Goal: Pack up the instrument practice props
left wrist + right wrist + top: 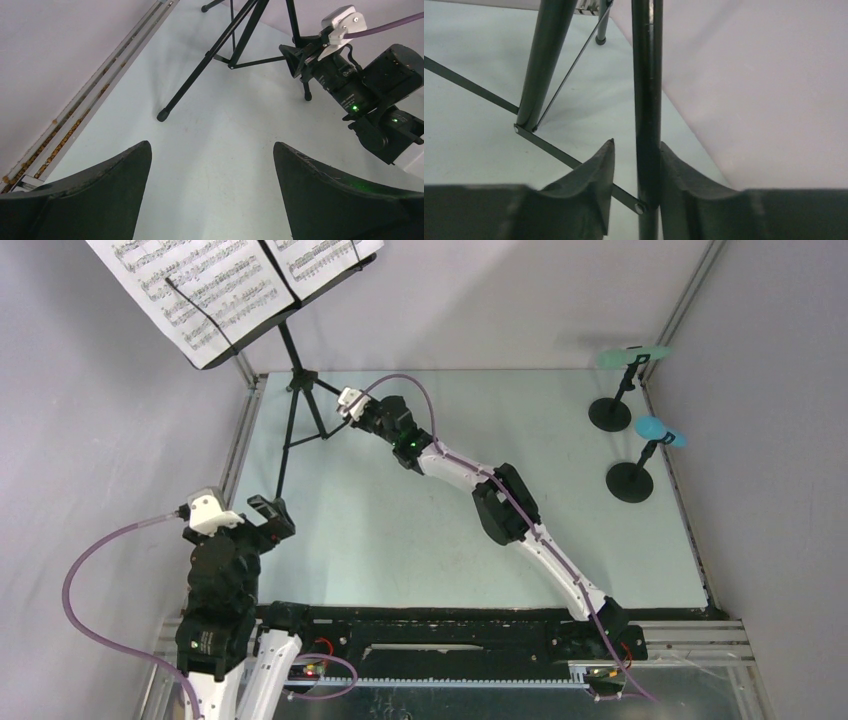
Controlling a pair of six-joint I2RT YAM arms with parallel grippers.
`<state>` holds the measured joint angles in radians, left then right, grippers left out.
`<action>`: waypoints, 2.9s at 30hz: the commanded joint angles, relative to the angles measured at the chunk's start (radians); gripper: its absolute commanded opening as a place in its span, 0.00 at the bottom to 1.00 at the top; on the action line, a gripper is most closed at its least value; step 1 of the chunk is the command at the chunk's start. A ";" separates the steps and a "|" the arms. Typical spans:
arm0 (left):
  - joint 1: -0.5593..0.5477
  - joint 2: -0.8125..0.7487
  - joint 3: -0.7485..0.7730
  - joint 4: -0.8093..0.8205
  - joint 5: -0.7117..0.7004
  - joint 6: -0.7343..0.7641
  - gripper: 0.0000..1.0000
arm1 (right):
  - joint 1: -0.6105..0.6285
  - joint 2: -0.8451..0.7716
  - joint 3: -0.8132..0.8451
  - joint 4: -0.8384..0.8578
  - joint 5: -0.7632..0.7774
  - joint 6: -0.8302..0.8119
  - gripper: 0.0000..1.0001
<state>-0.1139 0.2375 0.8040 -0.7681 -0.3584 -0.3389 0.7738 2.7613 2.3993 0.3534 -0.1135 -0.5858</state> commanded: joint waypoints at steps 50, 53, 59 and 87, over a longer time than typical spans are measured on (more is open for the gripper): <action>0.011 0.026 -0.017 0.033 0.041 0.021 1.00 | 0.045 -1.267 -1.878 0.337 0.710 0.405 0.00; 0.010 0.015 -0.019 0.032 0.041 0.021 1.00 | 0.041 -1.273 -1.876 0.322 0.679 0.397 0.00; 0.011 -0.007 -0.023 0.036 0.036 0.023 1.00 | 0.056 -1.325 -1.877 0.258 0.739 0.455 0.67; 0.010 0.099 0.176 -0.037 0.089 -0.030 1.00 | 0.024 -2.152 -1.861 -0.508 0.613 0.761 1.00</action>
<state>-0.1104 0.3023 0.8635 -0.7971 -0.3042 -0.3428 0.8124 0.6750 0.5175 0.0376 0.5312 0.0830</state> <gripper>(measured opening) 0.996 0.993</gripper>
